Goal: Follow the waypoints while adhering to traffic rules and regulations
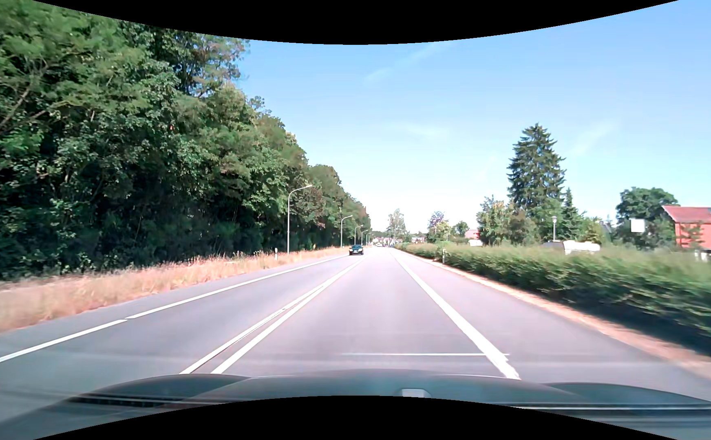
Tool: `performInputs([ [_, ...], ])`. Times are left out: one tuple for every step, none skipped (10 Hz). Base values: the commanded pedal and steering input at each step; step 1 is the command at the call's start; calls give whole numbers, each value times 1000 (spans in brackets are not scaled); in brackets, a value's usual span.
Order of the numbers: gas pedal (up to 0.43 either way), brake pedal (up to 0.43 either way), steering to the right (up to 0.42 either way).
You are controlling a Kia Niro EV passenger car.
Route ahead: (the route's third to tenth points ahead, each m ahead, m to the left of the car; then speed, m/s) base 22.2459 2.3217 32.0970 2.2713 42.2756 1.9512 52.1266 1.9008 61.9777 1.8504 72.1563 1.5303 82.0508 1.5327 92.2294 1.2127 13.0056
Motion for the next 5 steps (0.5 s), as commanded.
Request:
performInputs([
  [39,0,-1],
  [39,0,-1],
  [39,0,-1],
  [39,0,-1],
  [39,0,-1],
])
